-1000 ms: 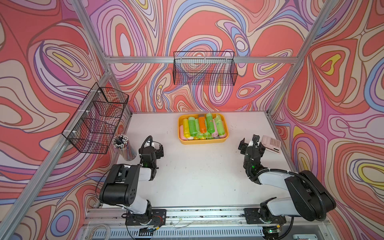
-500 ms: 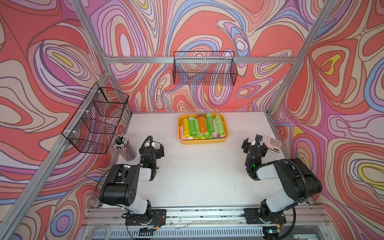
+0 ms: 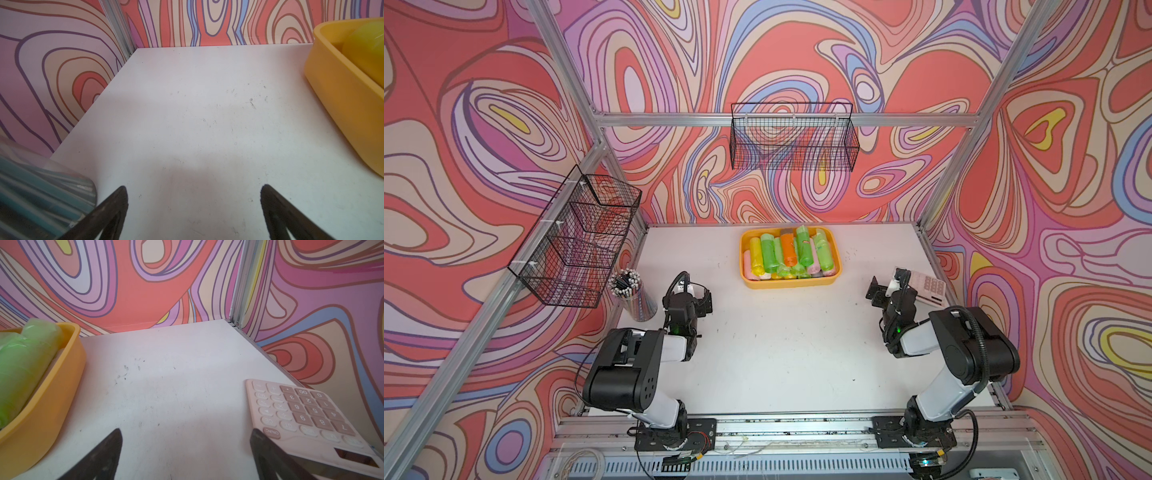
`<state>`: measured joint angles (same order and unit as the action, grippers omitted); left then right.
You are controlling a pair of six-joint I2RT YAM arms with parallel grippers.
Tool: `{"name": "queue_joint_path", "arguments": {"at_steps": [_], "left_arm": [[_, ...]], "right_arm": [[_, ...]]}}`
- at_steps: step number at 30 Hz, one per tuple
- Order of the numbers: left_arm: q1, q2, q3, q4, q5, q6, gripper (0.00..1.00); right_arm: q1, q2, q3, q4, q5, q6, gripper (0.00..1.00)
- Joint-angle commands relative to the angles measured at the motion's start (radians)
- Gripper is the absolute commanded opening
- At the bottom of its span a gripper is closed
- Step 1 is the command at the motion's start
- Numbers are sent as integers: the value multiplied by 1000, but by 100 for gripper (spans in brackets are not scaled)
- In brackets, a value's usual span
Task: Put the roll of trash bags into the storage box
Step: Reset both arms
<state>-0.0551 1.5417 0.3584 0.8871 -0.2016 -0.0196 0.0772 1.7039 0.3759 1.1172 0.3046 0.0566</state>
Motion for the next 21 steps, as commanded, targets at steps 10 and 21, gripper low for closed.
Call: {"name": "queue_joint_path", "arguments": {"at_steps": [10, 21], "left_arm": [[3, 4, 9, 30, 9, 1, 100], [3, 5, 10, 29, 7, -3, 100]], "right_arm": [[-5, 7, -2, 46, -25, -13, 98], [-5, 7, -2, 47, -24, -15, 98]]}}
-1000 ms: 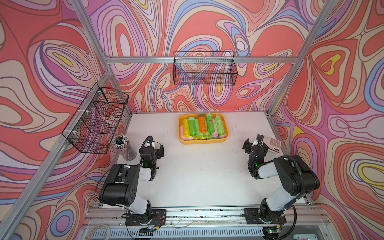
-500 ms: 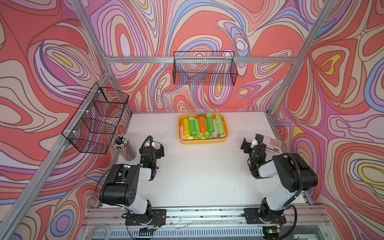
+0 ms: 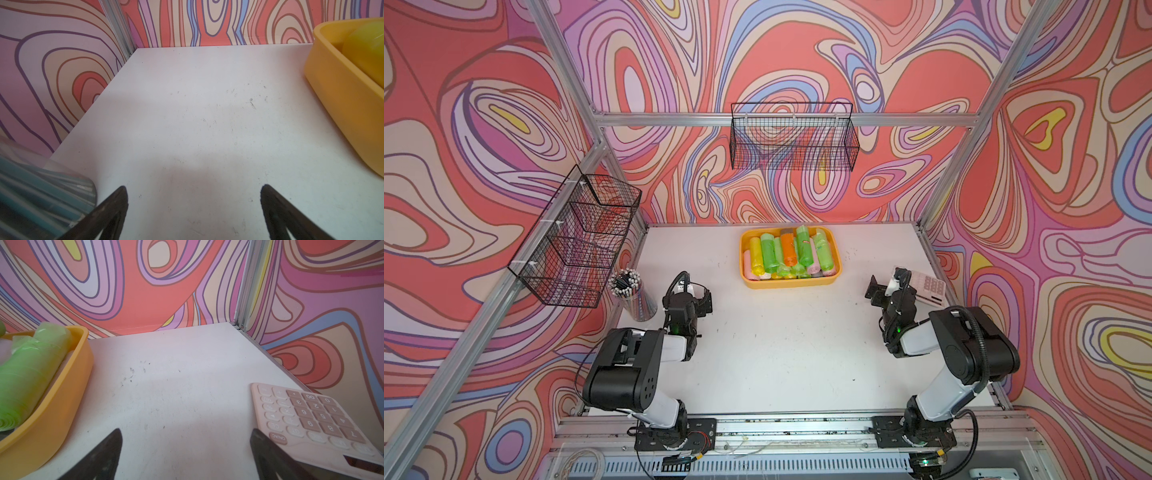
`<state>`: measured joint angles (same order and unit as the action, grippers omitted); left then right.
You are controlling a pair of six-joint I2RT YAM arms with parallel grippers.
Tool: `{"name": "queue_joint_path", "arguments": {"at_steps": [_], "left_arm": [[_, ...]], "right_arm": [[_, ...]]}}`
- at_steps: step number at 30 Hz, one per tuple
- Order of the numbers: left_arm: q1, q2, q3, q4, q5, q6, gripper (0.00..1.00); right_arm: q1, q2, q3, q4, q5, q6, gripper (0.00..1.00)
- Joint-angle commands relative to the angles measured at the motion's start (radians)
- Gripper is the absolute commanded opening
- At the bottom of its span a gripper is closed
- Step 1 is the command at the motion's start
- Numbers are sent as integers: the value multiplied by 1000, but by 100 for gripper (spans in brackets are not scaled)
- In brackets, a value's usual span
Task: Put the roll of trash bags into the storage box
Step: Reset both arms
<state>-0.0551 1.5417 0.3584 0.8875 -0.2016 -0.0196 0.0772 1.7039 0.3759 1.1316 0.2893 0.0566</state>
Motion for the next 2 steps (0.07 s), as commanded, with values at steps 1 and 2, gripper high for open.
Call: {"name": "queue_joint_path", "arguments": {"at_steps": [1, 2], "left_arm": [[3, 4, 8, 31, 5, -2, 100], [3, 4, 7, 34, 5, -2, 100]], "right_arm": [[-5, 7, -2, 31, -9, -14, 98], [-6, 7, -2, 31, -9, -14, 98]]}}
